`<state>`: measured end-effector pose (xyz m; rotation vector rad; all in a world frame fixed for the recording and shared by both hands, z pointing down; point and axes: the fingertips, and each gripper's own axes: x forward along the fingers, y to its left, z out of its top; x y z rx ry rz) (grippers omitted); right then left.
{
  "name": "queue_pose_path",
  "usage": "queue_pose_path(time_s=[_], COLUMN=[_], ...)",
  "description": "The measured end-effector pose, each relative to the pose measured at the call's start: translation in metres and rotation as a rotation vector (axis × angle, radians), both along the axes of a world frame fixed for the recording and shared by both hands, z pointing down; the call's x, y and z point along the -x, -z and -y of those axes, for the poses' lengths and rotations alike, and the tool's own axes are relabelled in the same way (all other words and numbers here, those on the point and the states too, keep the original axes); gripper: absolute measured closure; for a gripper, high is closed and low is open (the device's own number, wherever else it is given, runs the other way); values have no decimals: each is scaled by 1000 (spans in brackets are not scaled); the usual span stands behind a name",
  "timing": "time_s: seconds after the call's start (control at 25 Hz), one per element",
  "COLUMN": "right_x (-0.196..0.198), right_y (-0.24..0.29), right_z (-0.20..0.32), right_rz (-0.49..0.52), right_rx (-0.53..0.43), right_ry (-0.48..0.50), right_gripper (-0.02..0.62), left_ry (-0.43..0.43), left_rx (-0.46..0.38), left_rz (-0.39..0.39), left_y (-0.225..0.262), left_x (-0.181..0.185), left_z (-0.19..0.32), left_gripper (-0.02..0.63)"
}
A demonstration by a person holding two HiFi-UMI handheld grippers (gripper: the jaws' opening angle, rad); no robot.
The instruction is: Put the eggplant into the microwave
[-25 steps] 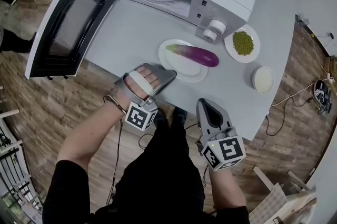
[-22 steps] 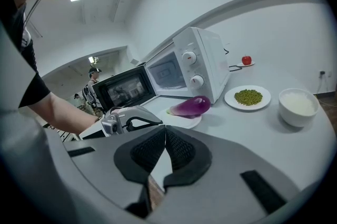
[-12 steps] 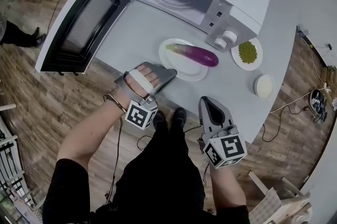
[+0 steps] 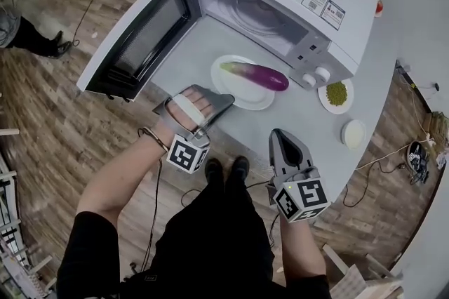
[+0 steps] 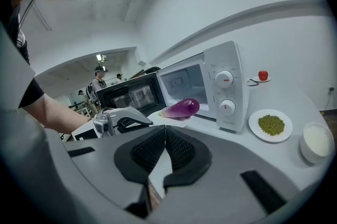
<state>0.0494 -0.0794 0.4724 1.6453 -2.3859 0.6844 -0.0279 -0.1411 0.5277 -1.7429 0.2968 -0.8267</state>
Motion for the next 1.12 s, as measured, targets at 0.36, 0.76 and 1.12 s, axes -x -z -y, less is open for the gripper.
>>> queue_pose_path(time_s=[0.36,0.76,1.12], right_x=[5,-3,-14], right_y=[9,11,6], right_z=[34,75,86], right_rz=[-40,-36,-45], right_rx=[-9,-8,3], right_ry=[45,92,97], right_gripper=[580,580,580], left_ry=[67,142,150], left_rx=[-57,-115,-116], left_rz=[-11,-38,-46], left_y=[18,37,29], left_x=[16,15,-2], left_z=[33,78,100], left_gripper=[589,589,589])
